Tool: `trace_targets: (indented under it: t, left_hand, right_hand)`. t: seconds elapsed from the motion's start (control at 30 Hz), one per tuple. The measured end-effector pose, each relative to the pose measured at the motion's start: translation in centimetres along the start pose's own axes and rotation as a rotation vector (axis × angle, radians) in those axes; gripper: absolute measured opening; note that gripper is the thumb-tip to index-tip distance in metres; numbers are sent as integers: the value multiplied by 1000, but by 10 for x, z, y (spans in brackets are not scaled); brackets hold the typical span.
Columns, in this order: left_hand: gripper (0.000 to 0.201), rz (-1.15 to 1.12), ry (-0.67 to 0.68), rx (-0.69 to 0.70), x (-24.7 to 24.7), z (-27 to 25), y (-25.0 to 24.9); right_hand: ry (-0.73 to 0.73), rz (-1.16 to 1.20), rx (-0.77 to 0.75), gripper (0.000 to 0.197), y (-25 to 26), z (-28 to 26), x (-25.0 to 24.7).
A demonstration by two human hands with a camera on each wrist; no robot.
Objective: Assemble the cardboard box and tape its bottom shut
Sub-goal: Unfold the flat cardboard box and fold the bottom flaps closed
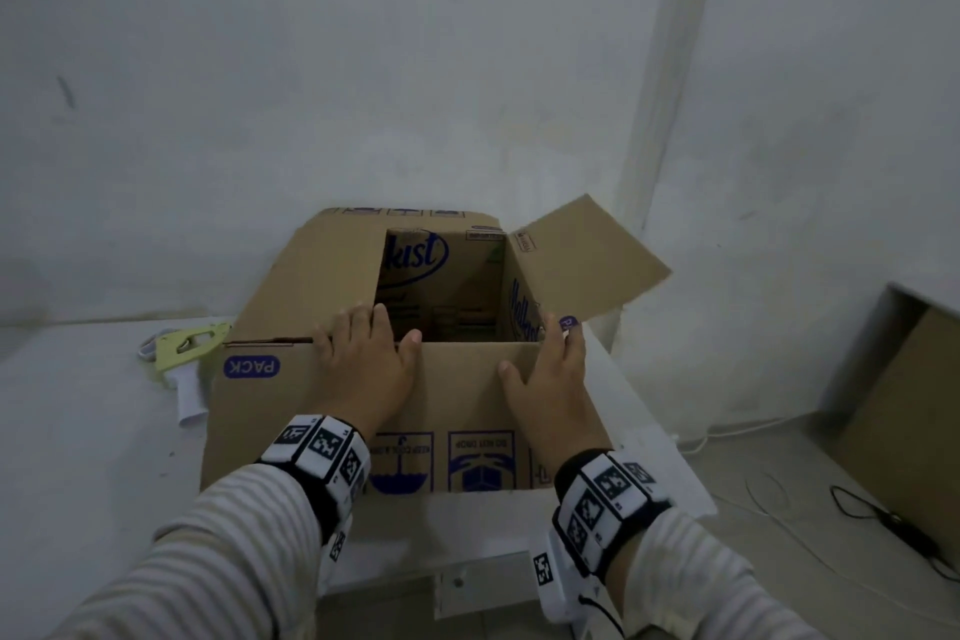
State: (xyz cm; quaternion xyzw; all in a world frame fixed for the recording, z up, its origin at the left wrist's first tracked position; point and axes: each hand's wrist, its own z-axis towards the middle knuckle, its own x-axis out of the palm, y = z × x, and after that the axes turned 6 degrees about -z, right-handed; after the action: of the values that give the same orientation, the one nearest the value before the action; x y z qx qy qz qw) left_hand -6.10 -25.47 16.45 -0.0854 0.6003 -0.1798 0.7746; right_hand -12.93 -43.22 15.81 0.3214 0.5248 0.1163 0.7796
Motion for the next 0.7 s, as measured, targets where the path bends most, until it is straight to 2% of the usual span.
trace_targets:
  t: [0.13,0.27,0.33,0.47,0.7]
  left_hand:
    - [65,-4,47,3,-3,1,2]
    - [65,-56,80,51,-10,-1,12]
    - [64,-69,105,92,-16,-3,20]
    - [60,-58,146,166,-27,-8,43]
    - [55,-81,104,146,-48,-14,116]
  right_hand:
    - [-68,-139,-196,57,4,4,5]
    - [-251,-207,-395,30,14,3,16]
    - [-247,-249,-445,23,21,0,20]
    - [-222,-340,-466,29,31,-6,30]
    - [90,-446,-535,55,65,-26,61]
